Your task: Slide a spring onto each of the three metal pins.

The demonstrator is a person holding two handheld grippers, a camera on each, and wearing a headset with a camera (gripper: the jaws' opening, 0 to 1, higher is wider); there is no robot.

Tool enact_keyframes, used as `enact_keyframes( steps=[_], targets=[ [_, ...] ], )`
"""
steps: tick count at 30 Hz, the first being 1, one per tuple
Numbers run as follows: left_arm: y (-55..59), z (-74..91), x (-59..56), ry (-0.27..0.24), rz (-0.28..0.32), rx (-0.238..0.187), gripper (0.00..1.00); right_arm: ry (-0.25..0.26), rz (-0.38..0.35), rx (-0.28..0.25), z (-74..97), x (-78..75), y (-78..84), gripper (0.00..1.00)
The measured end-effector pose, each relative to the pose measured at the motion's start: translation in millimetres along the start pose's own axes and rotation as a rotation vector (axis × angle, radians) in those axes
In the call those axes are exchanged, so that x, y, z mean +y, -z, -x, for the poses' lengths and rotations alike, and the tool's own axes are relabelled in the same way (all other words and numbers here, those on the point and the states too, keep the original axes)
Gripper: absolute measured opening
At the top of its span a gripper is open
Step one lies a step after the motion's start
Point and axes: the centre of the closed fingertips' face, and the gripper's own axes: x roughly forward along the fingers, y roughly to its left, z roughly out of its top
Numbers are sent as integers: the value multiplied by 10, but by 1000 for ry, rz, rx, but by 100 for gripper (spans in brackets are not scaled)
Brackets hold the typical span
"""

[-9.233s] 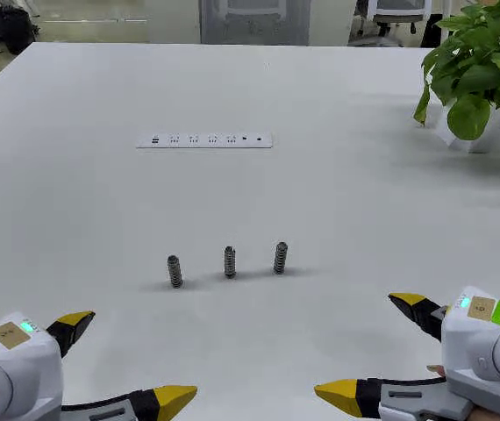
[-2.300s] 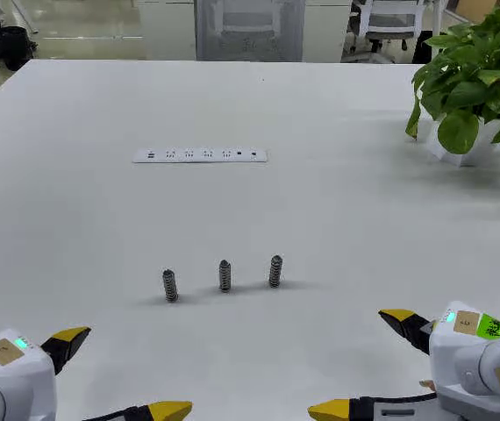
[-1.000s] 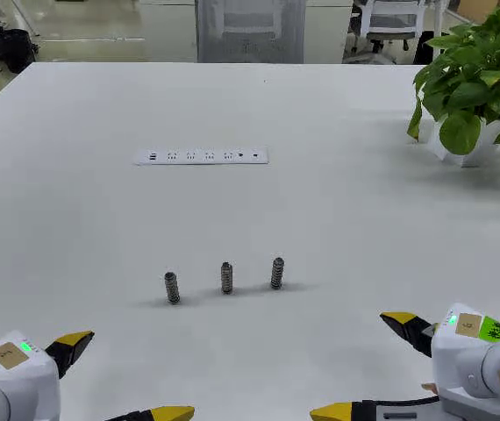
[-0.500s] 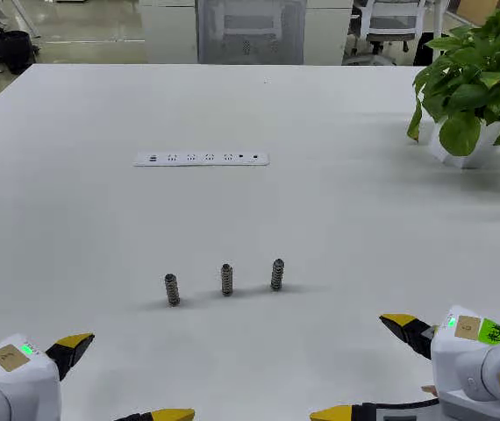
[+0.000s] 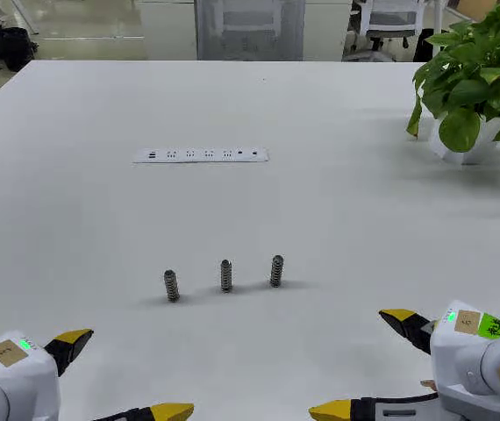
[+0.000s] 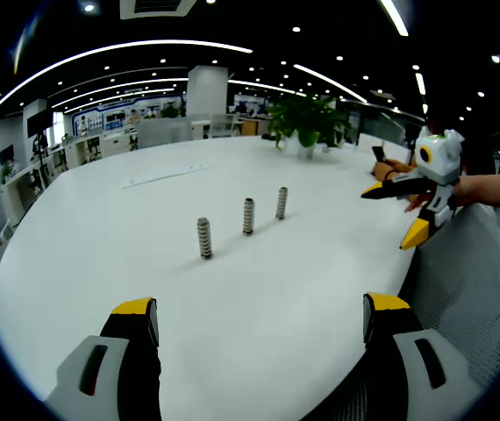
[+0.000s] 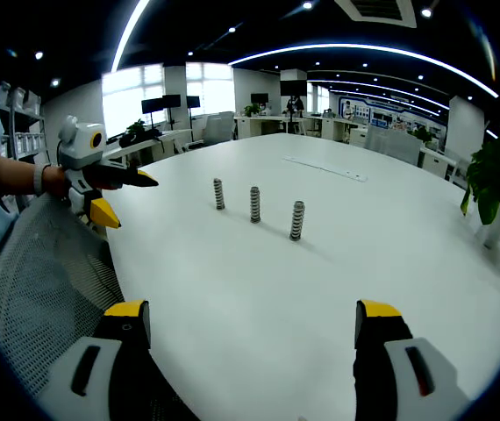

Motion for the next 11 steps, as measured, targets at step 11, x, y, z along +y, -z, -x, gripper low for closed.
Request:
enact_keyframes(
  steps=[11],
  targets=[
    [-2,12,9,-2,4,0,99,2,-2,-1,7,3,-10,99]
  ],
)
